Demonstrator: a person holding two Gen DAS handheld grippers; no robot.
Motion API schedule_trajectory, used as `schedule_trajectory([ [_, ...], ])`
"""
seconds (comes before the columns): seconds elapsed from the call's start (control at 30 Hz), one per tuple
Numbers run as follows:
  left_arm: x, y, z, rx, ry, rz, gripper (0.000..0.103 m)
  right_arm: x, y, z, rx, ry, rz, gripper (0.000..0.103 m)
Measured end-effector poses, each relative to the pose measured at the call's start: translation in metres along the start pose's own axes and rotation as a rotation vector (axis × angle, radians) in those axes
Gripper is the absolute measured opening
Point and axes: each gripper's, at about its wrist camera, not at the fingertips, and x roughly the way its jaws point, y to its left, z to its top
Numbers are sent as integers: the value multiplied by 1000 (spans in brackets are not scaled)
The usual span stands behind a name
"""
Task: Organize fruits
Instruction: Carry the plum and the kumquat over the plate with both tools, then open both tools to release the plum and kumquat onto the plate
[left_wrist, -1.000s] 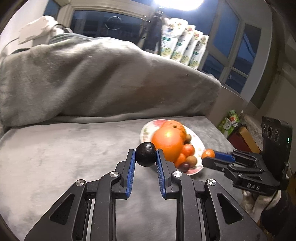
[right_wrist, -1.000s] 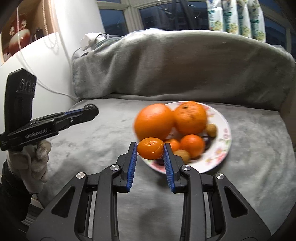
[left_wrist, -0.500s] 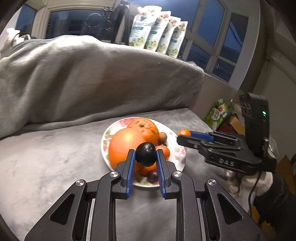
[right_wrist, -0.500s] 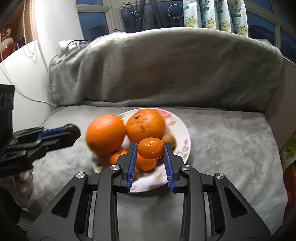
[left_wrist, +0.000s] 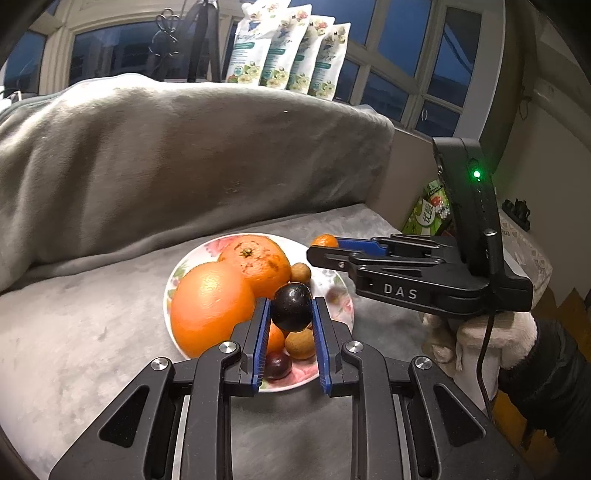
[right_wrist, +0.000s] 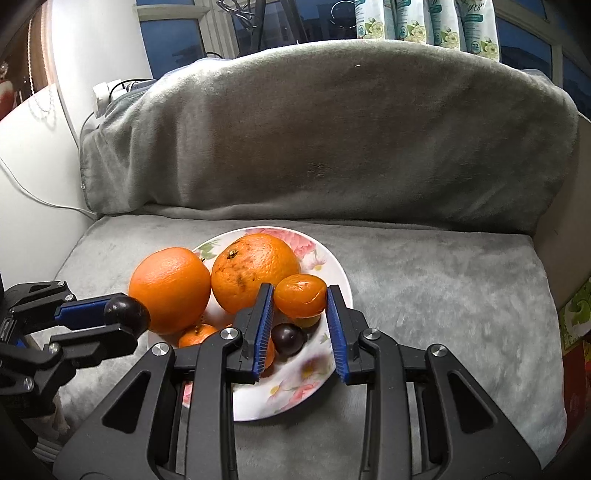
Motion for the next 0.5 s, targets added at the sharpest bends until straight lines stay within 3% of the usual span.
schedule_trajectory([
  [0.5, 3, -5, 1, 19, 4, 4, 21, 8, -1, 2, 3, 12, 9, 30],
])
